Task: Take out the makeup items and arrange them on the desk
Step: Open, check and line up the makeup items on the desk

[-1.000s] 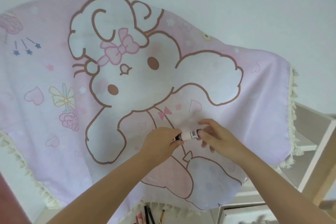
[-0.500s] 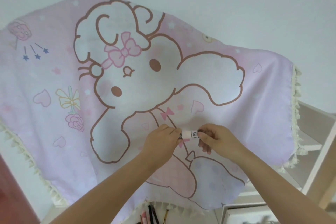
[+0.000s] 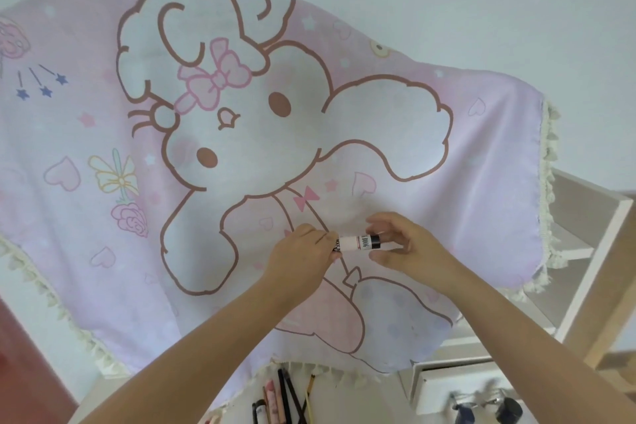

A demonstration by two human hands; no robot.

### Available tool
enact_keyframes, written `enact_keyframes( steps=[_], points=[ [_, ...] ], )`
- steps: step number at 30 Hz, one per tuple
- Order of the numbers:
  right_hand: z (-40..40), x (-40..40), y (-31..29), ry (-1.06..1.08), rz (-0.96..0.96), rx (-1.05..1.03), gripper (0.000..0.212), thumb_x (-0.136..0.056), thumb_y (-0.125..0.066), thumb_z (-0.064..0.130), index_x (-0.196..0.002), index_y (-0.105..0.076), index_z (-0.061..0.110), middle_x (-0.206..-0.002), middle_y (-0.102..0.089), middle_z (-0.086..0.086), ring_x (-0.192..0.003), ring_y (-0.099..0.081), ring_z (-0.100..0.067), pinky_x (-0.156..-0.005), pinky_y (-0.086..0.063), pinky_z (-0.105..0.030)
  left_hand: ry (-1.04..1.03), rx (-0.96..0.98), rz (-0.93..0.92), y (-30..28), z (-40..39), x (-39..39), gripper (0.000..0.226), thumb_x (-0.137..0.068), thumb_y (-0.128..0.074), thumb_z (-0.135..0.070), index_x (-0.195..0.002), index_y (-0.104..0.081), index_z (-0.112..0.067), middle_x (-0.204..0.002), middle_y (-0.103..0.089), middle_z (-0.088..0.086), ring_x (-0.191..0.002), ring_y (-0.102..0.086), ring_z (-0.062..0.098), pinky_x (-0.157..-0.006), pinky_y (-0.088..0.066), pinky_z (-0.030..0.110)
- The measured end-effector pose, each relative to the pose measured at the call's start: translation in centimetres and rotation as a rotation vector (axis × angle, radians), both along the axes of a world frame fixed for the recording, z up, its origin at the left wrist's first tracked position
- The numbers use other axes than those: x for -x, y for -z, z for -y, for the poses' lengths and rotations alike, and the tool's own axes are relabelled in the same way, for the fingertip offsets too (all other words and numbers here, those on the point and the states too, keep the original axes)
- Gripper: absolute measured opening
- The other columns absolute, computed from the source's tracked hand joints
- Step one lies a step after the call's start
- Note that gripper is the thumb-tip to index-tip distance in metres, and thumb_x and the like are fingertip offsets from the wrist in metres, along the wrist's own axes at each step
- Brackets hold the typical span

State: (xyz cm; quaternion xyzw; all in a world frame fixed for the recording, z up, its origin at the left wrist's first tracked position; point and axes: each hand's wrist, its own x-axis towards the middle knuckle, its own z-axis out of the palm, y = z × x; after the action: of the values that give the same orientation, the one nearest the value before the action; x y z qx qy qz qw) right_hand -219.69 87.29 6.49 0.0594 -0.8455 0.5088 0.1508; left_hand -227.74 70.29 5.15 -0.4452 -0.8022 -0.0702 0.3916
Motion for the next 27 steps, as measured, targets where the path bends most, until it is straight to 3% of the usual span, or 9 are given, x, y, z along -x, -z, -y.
enact_keyframes(
  steps=[2,4,6,11,13,15,19,23,27],
  points=[
    [0.1,0.0,0.2,-0.001,0.077,0.113,0.03,-0.084,-0.062,0.011,-0.103,-0.051,0.03,-0.09,-0.06,0.005,-0.076,-0.062,-0.005,-0.063,-0.053,-0.015,0.025,-0.009,-0.005,0.3,-0.1,-0.2,0.036,-0.043,-0.091,-0.029,-0.069,-0.071,-0.014,-0.054,-0.064,-0.007,-0.048,-0.059,0.011,-0.033,-0.04,0.015],
    [0.3,0.0,0.2,0.034,0.136,0.202,0.007,-0.09,-0.052,0.019,-0.088,-0.059,0.019,-0.069,-0.063,0.002,-0.053,-0.06,-0.007,-0.049,-0.05,-0.016,0.042,-0.009,-0.007,0.6,-0.3,-0.3,0.037,-0.043,-0.092,-0.026,-0.071,-0.072,-0.012,-0.056,-0.065,-0.006,-0.049,-0.06,0.012,-0.033,-0.041,0.017],
    [0.2,0.0,0.7,0.052,0.14,0.172,0.021,-0.092,-0.05,0.017,-0.074,-0.061,0.015,-0.054,-0.06,0.002,-0.041,-0.055,-0.006,-0.045,-0.047,-0.017,0.037,-0.003,0.005,0.9,-0.4,-0.2,0.037,-0.042,-0.092,-0.026,-0.071,-0.071,-0.013,-0.057,-0.065,-0.007,-0.05,-0.061,0.012,-0.033,-0.04,0.015],
    [-0.9,-0.2,1.7,0.01,0.051,0.13,0.039,-0.079,-0.063,-0.004,-0.095,-0.058,0.031,-0.087,-0.062,0.008,-0.075,-0.062,0.002,-0.068,-0.052,-0.013,-0.02,0.045,0.169,1.0,-0.6,-0.6,0.029,-0.075,-0.074,-0.025,-0.097,-0.068,-0.007,-0.083,-0.07,0.002,-0.079,-0.064,0.019,-0.059,-0.052,0.026],
    [-0.9,-0.3,2.1,0.001,0.109,0.188,0.035,-0.082,-0.061,0.002,-0.103,-0.055,0.029,-0.088,-0.062,0.006,-0.071,-0.063,-0.002,-0.062,-0.054,-0.016,0.014,0.043,0.166,1.4,-0.7,-0.9,0.028,-0.067,-0.081,-0.026,-0.087,-0.07,-0.01,-0.073,-0.068,-0.002,-0.069,-0.063,0.016,-0.049,-0.051,0.024],
    [-0.9,-0.6,2.1,0.034,0.137,0.215,0.015,-0.087,-0.055,0.006,-0.093,-0.061,0.019,-0.067,-0.064,0.006,-0.05,-0.059,-0.003,-0.049,-0.05,-0.016,0.042,0.051,0.159,2.1,-0.9,-1.1,0.032,-0.048,-0.09,-0.027,-0.07,-0.07,-0.014,-0.057,-0.064,-0.008,-0.051,-0.06,0.011,-0.035,-0.042,0.016],
    [-1.6,-1.5,3.3,0.086,0.103,0.126,0.02,-0.085,-0.057,-0.002,-0.077,-0.062,0.015,-0.047,-0.062,0.011,-0.041,-0.054,0.0,-0.047,-0.047,-0.011,0.101,0.034,0.155,3.4,-1.5,-1.4,0.017,-0.056,-0.076,-0.029,-0.066,-0.07,-0.016,-0.052,-0.063,-0.009,-0.048,-0.06,0.01,-0.036,-0.039,0.012],
    [-2.5,-2.8,5.5,0.128,0.193,0.13,0.024,-0.08,-0.061,-0.005,-0.077,-0.062,0.019,-0.061,-0.061,0.004,-0.043,-0.054,0.001,-0.053,-0.049,-0.01,0.167,0.045,0.31,6.1,-2.6,-1.9,0.017,-0.059,-0.064,-0.03,-0.066,-0.068,-0.016,-0.053,-0.063,-0.009,-0.048,-0.059,0.011,-0.044,-0.04,0.012],
    [-3.0,-4.8,8.5,0.232,0.292,0.024,0.014,-0.08,-0.065,0.001,-0.091,-0.066,0.008,-0.067,-0.061,0.006,-0.048,-0.054,0.002,-0.056,-0.047,-0.007,0.105,0.181,0.695,9.0,-3.9,-3.5,0.022,-0.091,-0.052,-0.029,-0.101,-0.061,-0.012,-0.089,-0.063,0.003,-0.086,-0.055,0.02,-0.072,-0.042,0.027]
  ],
)
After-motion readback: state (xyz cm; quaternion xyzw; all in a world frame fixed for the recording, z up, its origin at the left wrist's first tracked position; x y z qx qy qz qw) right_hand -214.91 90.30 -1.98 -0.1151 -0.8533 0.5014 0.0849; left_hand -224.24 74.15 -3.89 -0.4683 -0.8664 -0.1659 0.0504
